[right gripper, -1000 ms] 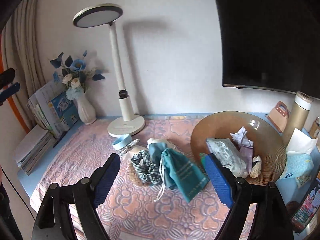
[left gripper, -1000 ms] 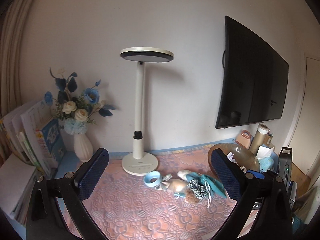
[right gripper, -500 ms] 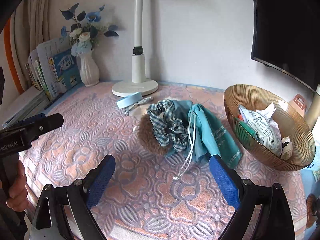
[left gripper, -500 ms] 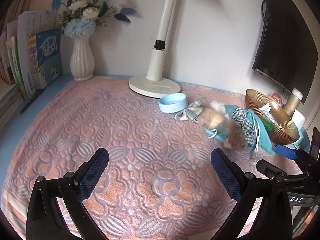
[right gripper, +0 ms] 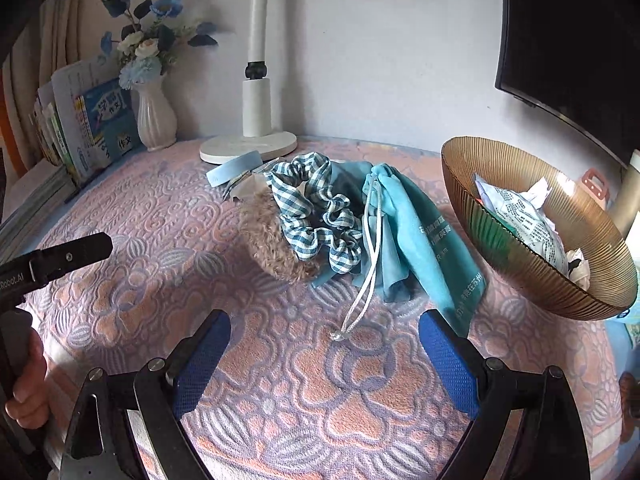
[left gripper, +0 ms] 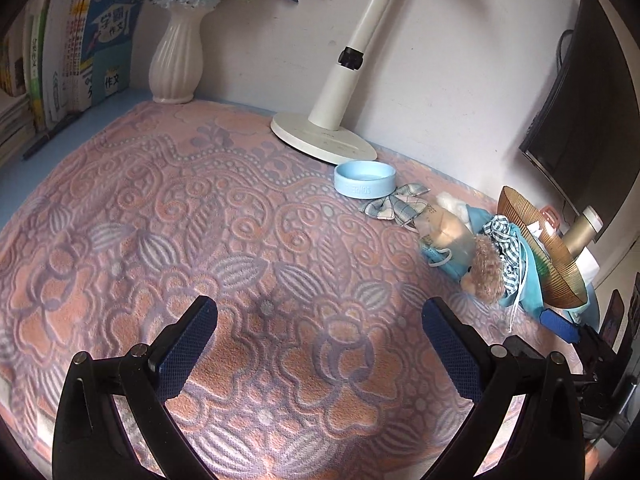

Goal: Organize soft objects
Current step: 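Move both tools back toward the teal bag and scrunchie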

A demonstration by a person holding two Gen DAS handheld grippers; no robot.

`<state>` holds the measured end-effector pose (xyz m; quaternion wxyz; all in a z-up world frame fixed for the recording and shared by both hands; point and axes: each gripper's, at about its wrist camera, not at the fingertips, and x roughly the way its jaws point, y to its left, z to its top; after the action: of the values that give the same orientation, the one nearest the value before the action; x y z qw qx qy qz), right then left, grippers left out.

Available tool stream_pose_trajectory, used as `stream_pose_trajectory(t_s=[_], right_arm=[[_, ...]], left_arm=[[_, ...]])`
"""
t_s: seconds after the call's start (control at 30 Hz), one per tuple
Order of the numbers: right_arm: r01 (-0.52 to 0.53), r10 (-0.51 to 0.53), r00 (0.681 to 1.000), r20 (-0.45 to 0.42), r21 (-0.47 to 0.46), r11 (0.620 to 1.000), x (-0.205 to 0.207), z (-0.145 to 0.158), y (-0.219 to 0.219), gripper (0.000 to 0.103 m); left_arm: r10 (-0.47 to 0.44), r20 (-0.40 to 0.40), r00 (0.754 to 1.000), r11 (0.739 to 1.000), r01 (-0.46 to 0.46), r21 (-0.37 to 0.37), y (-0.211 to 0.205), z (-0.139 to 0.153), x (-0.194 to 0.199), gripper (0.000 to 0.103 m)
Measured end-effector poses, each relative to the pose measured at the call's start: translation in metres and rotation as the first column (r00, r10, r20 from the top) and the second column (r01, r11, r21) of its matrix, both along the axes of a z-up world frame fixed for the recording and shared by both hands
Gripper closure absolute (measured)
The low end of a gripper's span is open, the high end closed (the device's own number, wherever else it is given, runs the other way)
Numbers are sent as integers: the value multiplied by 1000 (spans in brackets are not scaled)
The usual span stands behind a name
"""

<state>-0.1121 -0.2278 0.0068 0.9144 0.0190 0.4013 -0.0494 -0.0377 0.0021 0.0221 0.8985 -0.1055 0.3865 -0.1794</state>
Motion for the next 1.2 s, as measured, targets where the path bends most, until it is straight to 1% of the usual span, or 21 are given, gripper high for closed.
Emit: stream_pose_trajectory(t_s=[0.13, 0.23, 0.4, 0.6, 0.77, 0.83, 0.9, 1.0, 1.1, 1.13, 1.2], right_arm=[[-18, 18, 1000, -3, -62, 998, 0, -1, 11, 8], [-22, 22, 1000, -2, -78, 997, 0, 0, 13, 7], [-20, 21, 1000, 6, -57, 998, 0, 1, 10, 6], [-23, 23, 1000, 6, -37, 999, -1, 1, 8, 6], [-23, 23, 1000, 6, -23, 999, -2, 1, 7, 6], [-17, 17, 1000, 8, -4, 1000, -2, 2, 3, 6], [-9, 8, 1000, 11, 30, 1000, -4, 3, -4, 6], [22, -25, 999, 23, 116, 993, -7, 7, -23, 6], [55, -57, 998, 0, 221, 974, -11, 9, -45, 6], [61, -63, 998, 1, 241, 969, -14, 11, -50, 6], [72, -77, 997, 12, 238, 968, -20, 18, -58, 6]], left_arm=[[-1, -15, 1000, 1000, 1, 8, -2, -1, 2, 1], [0, -29, 1000, 1000, 1, 12, -3, -3, 5, 1], [5, -52, 999, 1000, -4, 8, -2, -6, 9, 1], [8, -57, 998, 1000, -8, 0, 1, -6, 10, 1], [23, -54, 998, 1000, -22, 18, -1, -4, 9, 1], [24, -45, 999, 999, -21, 48, -5, 0, 5, 1], [4, -61, 998, 997, 1, 79, -13, 8, -2, 1], [-56, -60, 997, 989, 63, 131, -30, 30, -15, 1], [-105, -38, 994, 977, 110, 180, -46, 59, -20, 1], [-115, -34, 993, 976, 120, 181, -51, 67, -19, 1], [-148, -24, 989, 977, 150, 150, -64, 77, -14, 1]])
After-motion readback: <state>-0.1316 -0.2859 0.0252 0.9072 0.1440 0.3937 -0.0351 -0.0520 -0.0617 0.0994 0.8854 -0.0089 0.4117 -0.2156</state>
